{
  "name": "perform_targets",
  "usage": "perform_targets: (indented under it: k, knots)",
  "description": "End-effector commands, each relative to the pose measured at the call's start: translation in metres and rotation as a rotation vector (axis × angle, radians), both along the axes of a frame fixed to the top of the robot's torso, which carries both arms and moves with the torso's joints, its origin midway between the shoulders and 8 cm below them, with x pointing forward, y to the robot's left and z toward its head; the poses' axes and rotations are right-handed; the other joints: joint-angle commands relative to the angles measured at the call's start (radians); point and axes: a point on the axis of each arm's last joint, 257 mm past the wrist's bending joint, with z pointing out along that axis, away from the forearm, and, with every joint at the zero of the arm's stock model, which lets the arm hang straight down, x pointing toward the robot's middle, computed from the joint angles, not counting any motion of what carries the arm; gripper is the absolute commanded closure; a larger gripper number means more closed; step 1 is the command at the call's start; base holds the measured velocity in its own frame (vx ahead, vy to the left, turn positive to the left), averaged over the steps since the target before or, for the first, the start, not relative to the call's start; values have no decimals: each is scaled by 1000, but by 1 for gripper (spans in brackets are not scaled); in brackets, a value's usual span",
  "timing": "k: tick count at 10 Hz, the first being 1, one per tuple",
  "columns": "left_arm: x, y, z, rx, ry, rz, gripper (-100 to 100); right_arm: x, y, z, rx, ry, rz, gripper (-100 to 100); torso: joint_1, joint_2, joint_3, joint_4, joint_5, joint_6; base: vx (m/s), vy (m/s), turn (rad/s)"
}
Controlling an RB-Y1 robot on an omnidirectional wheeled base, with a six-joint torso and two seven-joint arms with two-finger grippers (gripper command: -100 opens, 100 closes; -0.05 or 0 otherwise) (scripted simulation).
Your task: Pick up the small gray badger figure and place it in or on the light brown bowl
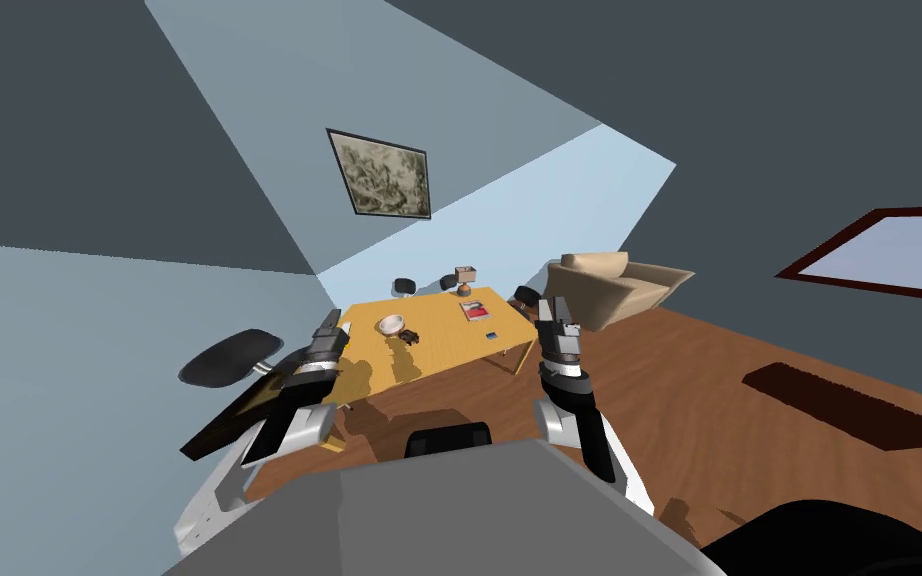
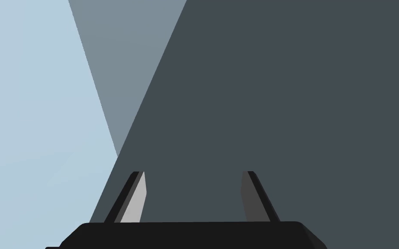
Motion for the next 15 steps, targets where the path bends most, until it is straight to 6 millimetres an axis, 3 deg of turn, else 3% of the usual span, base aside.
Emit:
perform_targets:
  k: [1, 2, 4, 11, 15]
  knots:
    - [10, 12, -17, -8, 47, 21, -100, 0, 0, 0, 0, 0, 0, 0, 0, 0, 0, 0, 0, 0, -35, -64, -136]
    - [10, 13, -19, -9, 51, 22, -100, 0, 0, 0, 0, 0, 0, 0, 0, -1, 0, 0, 0, 1, -27, -41, -56]
    - [26, 34, -41, -26, 118, 57, -100, 0, 0, 0, 0, 0, 0, 0, 1, -1, 0, 0, 0, 0, -47, -62, -162]
    - [47, 70, -100, -80, 267, 126, -100, 0, 0, 0, 0, 0, 0, 0, 2, -2, -1, 0, 0, 0, -23, -40, -90]
    - [63, 96, -146, -142, 390, 183, -100, 0, 0, 0, 0, 0, 0, 0, 1, -2, -1, 0, 0, 0, -13, -43, -125]
